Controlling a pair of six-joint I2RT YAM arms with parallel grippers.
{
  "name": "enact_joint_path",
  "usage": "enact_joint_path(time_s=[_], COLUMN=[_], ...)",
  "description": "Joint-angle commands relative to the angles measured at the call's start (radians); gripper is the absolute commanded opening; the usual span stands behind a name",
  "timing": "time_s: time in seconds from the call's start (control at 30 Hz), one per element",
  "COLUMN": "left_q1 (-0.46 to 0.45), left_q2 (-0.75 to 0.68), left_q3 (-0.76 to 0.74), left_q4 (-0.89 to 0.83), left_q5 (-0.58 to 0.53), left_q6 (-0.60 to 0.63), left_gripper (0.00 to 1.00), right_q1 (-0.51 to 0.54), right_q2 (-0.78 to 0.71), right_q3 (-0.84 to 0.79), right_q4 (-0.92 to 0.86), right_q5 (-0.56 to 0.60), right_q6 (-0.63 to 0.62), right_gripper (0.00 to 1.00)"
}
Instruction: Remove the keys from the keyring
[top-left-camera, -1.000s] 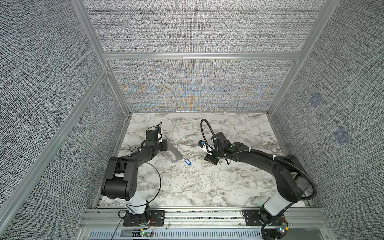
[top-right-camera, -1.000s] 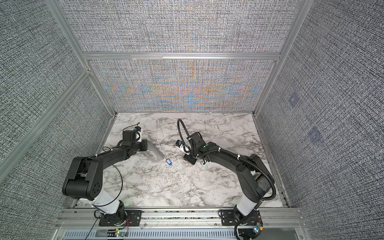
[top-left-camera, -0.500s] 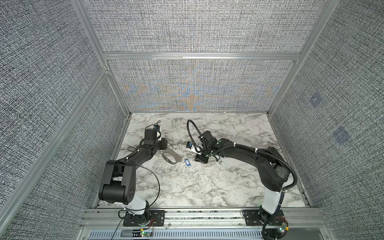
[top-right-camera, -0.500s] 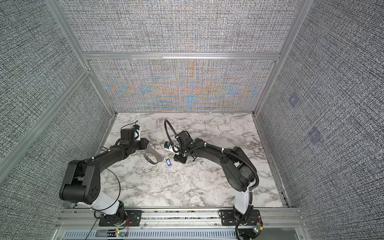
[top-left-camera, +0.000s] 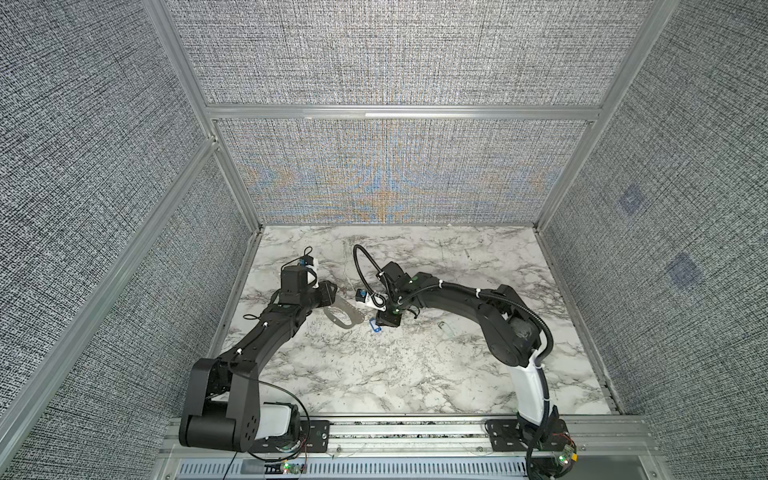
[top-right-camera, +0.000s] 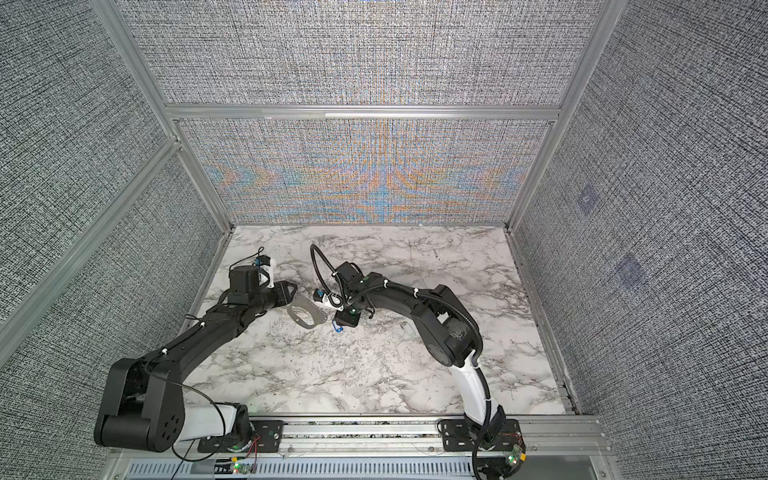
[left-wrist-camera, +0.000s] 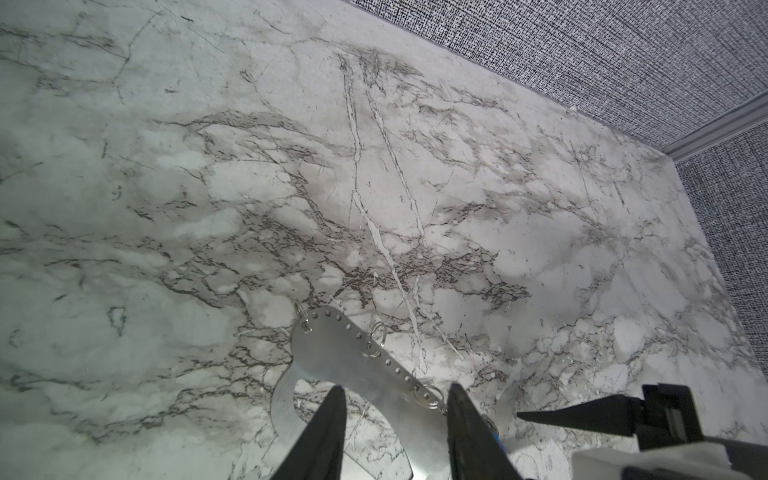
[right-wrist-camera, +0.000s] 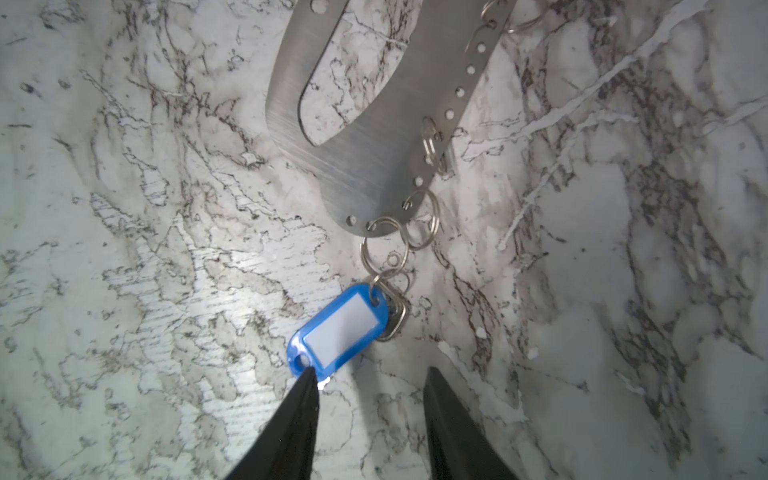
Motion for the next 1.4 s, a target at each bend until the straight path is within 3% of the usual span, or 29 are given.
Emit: enact_joint_path(time_s=[0.0, 0.37, 0.8, 0.93, 1.03, 1.17, 1.37], left_q1=[0.000, -0.004, -0.007, -0.011, -0.011, -0.011, -0.011], left_q2=[-0.013, -0.005, -0.004, -0.014, -0.019, -0.028, -0.057], left_q3=[-0.014, -0.046, -0.055, -0.063, -0.066, -0.066, -0.074], left_q4=[0.000, 0.000, -0.009, -0.006, -0.006, -0.009, -0.020], left_q5=[0.028, 0.054, 0.060, 0.059, 0.054, 0.050, 0.025], left_q6=[-0.004, 0.001, 0.007, 0.009, 0.007, 0.009, 0.016], left_gripper=[0.43, 0.42, 0.42, 0.42, 0.42, 0.42, 0.42], right_q1=[0.008, 0.022, 0.024, 0.016, 0.011, 0.011, 0.017], right_q2=[0.016, 0.064, -0.051, -0.082, -0.085, -0.022, 0.090], right_q3=[0.019, 0.042, -0.109, -0.122, -0.089, 0.026, 0.160], right_q4=[-0.033, -0.039, -0.062, -0.075, -0.064, -0.103, -0.173], right_q5=[-0.016, 0.038, 0.087, 0.086, 0.027, -0.040, -0.032], right_q6=[-0.016, -0.022, -0.134, -0.099, -0.028, 0.041, 0.080], right_gripper=[0.45, 0.42, 0.29, 0.31, 0.37, 0.42, 0.46])
